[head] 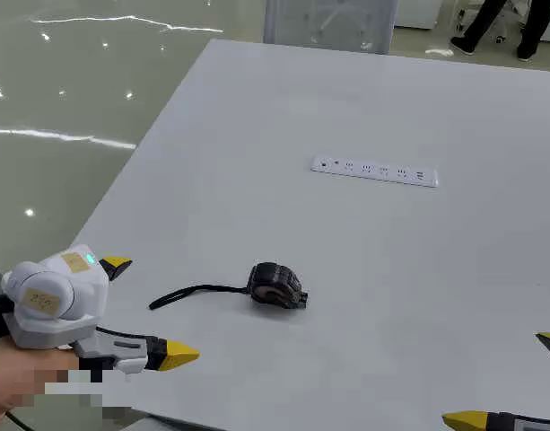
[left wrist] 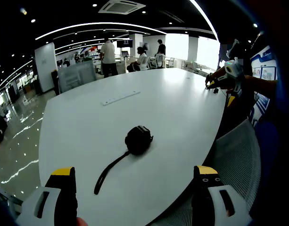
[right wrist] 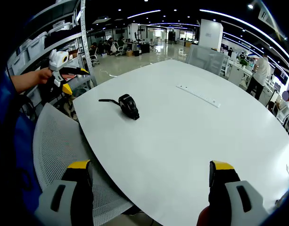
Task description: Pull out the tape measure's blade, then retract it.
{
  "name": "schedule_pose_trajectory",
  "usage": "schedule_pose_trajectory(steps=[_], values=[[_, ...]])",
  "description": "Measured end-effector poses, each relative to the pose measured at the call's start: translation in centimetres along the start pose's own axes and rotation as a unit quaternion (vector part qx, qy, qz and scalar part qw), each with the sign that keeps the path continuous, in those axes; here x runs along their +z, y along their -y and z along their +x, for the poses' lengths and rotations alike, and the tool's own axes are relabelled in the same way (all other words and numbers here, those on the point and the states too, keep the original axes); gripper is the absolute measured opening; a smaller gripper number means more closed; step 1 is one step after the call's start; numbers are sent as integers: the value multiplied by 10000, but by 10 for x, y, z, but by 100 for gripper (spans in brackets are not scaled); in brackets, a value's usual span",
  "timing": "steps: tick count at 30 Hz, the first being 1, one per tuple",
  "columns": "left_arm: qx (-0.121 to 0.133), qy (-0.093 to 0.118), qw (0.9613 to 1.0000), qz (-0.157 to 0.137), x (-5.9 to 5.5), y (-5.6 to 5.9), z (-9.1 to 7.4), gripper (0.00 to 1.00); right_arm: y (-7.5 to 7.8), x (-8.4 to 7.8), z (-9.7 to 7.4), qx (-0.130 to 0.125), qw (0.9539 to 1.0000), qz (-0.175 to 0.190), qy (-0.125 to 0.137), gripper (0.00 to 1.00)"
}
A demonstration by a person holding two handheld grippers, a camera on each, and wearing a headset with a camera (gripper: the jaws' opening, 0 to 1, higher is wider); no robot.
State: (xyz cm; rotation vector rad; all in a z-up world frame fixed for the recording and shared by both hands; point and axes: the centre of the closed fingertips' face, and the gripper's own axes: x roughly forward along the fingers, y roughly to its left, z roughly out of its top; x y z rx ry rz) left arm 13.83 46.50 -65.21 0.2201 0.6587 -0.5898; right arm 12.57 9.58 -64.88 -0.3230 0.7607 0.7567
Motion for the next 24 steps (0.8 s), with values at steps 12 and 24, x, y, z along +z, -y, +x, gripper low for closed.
schedule_pose_trajectory(steps=[12,24], values=[[-173,-70,9998,113,8,0,25,100,9,-1,20,158,9998,-33,-71,99],[-360,-147,9990,202,13,1,51,99,12,3,38,332,9992,-182,-158,98]])
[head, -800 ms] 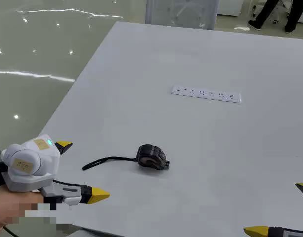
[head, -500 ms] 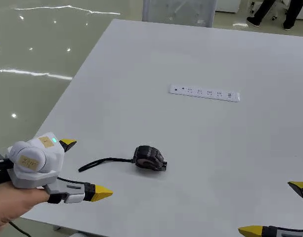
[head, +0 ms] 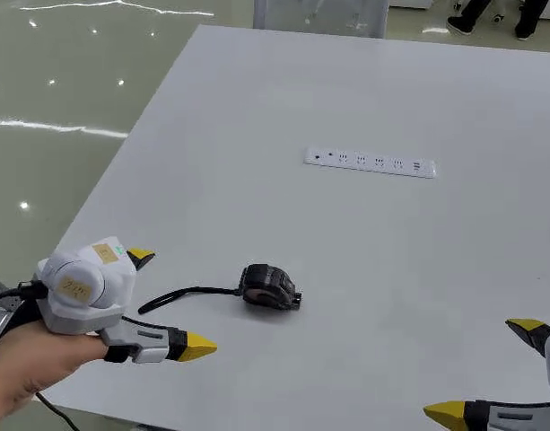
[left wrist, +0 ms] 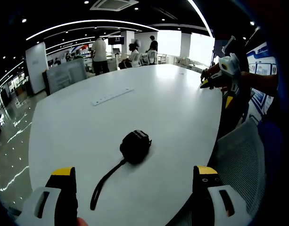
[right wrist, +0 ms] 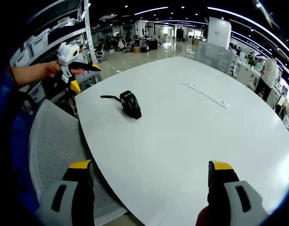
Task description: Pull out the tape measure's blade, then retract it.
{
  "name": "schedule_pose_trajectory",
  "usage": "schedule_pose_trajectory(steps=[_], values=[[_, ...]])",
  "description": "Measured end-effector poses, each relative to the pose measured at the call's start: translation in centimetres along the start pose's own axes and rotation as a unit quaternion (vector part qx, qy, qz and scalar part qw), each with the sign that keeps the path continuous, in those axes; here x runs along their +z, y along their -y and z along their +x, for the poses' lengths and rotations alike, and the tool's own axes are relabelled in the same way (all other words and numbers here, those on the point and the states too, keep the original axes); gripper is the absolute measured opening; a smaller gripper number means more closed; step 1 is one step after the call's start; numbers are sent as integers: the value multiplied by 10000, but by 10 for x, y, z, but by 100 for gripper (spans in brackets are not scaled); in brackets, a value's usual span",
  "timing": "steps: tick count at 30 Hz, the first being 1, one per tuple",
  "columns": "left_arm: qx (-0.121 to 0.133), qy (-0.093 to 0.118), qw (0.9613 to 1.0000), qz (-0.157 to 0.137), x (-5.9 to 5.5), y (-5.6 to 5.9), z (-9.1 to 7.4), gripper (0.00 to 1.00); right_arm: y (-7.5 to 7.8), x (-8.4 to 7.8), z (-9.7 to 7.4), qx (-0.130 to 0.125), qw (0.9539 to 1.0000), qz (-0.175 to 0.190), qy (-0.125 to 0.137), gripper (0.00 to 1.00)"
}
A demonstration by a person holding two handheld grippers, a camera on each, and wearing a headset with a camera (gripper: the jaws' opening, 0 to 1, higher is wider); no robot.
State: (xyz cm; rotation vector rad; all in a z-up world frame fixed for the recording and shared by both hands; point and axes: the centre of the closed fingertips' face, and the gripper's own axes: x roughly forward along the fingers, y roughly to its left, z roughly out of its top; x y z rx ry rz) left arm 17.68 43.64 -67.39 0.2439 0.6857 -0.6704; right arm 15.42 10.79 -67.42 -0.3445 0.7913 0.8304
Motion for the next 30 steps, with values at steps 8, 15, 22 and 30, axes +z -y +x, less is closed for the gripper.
schedule_pose_trajectory(steps=[8,15,22,30], values=[[-104,-19,9999,73,5,1,13,99,2,6,10,88,9999,-84,8,97],[-144,-44,9998,111,6,2,21,98,1,10,19,174,9997,-153,32,96],[-208,-52,9995,236,14,3,31,97,-2,17,30,306,9990,-308,49,95],[-303,-100,9986,419,21,6,45,96,-6,25,41,491,9974,-531,63,92]])
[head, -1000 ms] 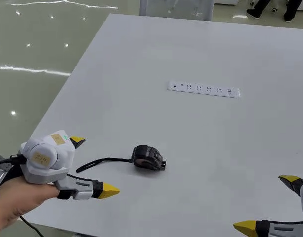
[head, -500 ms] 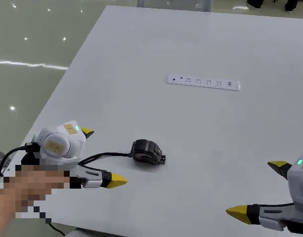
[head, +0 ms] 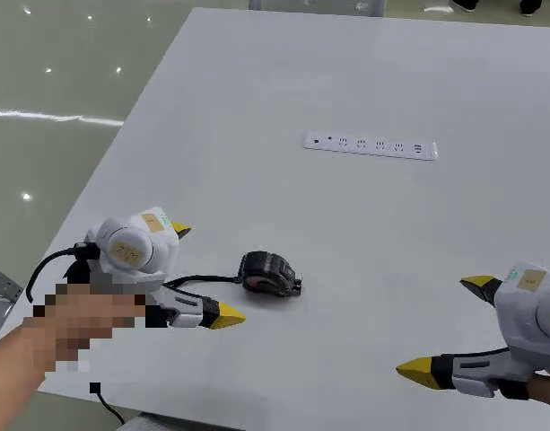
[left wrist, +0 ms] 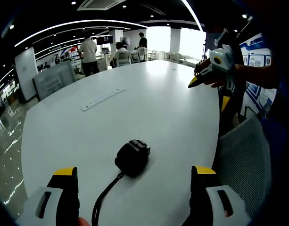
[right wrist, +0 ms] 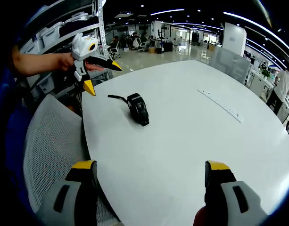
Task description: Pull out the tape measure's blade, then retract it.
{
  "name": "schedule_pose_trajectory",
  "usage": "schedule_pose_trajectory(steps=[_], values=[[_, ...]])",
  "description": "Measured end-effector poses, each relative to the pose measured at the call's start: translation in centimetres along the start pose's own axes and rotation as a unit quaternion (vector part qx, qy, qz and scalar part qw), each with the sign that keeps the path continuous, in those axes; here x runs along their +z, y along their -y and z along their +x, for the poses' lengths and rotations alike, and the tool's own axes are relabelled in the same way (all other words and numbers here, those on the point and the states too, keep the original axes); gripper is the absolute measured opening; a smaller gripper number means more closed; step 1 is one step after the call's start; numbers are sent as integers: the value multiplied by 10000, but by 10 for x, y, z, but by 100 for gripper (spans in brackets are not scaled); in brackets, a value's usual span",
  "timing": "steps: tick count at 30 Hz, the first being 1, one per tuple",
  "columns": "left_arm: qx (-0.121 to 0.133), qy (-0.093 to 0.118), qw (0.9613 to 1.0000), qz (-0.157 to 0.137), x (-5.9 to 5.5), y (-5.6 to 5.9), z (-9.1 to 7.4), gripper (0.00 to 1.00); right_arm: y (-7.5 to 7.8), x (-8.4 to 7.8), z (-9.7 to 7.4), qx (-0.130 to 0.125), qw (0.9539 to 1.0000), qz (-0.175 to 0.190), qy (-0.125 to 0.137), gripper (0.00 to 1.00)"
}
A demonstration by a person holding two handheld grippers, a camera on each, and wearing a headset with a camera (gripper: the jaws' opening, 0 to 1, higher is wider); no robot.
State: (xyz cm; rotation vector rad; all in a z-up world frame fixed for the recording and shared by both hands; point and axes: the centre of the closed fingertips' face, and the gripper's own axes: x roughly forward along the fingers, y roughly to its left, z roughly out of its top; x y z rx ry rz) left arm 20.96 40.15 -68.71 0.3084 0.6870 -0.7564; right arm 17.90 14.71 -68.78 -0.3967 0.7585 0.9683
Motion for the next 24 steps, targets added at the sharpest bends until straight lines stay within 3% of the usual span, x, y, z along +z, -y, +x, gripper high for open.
schedule_pose_trajectory(steps=[7,12,21,24], values=[[-59,-106,9997,218,0,-1,13,94,-7,1,16,210,9994,-253,-94,89],[-138,-130,9986,502,0,-1,21,88,-11,1,29,359,9986,-362,-129,87],[-289,-339,9962,746,-6,3,37,87,-15,8,53,596,9964,-592,-146,84],[-317,-318,9959,782,-7,-1,43,84,-16,11,61,681,9953,-669,-131,84]])
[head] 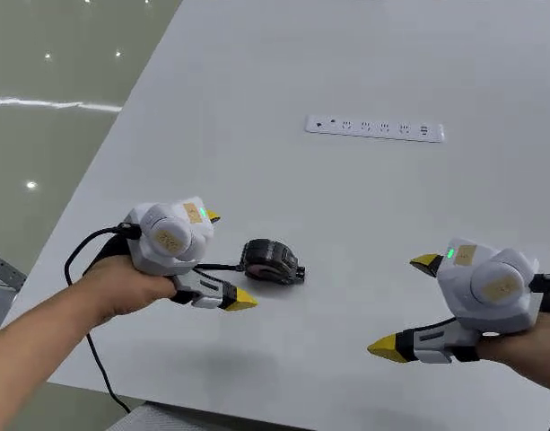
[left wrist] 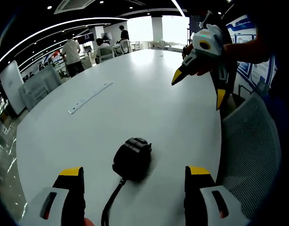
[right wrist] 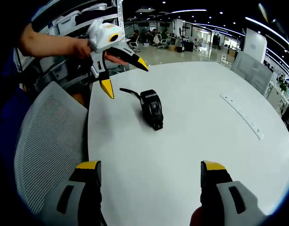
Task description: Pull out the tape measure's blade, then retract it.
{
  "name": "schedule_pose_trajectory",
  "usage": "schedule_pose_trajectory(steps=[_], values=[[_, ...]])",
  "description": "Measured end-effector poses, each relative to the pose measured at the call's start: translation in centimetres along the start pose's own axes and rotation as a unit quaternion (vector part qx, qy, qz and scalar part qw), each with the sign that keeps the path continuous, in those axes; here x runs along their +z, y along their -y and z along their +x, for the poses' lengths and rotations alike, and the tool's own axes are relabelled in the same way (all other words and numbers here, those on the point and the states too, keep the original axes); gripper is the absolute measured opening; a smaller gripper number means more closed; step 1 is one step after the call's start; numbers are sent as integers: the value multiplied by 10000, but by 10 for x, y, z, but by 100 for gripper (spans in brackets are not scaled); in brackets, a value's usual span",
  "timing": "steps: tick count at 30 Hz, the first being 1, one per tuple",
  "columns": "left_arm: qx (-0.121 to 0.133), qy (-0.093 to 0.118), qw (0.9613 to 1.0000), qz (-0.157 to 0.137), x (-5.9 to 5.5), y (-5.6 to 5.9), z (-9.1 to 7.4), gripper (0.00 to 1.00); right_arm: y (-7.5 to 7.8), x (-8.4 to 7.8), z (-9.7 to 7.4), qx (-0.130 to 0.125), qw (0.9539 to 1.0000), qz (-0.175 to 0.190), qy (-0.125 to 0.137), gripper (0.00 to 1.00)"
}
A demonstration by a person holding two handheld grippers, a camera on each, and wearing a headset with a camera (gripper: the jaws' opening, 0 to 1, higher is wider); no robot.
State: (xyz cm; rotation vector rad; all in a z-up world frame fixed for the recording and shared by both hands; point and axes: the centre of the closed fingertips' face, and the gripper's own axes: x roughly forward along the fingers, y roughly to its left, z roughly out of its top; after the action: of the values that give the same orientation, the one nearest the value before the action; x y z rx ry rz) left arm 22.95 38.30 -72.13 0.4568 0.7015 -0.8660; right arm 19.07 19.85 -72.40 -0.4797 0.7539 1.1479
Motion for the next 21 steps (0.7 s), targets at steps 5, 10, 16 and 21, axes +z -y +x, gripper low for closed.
schedule_pose_trajectory(steps=[5,10,16,21], values=[[-32,-14,10000,24,0,-4,9,82,2,2,12,104,9999,-100,-27,83],[-110,-38,9999,121,0,-6,17,80,1,5,22,214,9995,-216,-41,81],[-160,-31,9994,294,2,-6,27,76,0,9,36,355,9988,-335,-30,78],[-220,-99,9990,366,-1,-5,35,74,0,16,48,459,9980,-440,28,77]])
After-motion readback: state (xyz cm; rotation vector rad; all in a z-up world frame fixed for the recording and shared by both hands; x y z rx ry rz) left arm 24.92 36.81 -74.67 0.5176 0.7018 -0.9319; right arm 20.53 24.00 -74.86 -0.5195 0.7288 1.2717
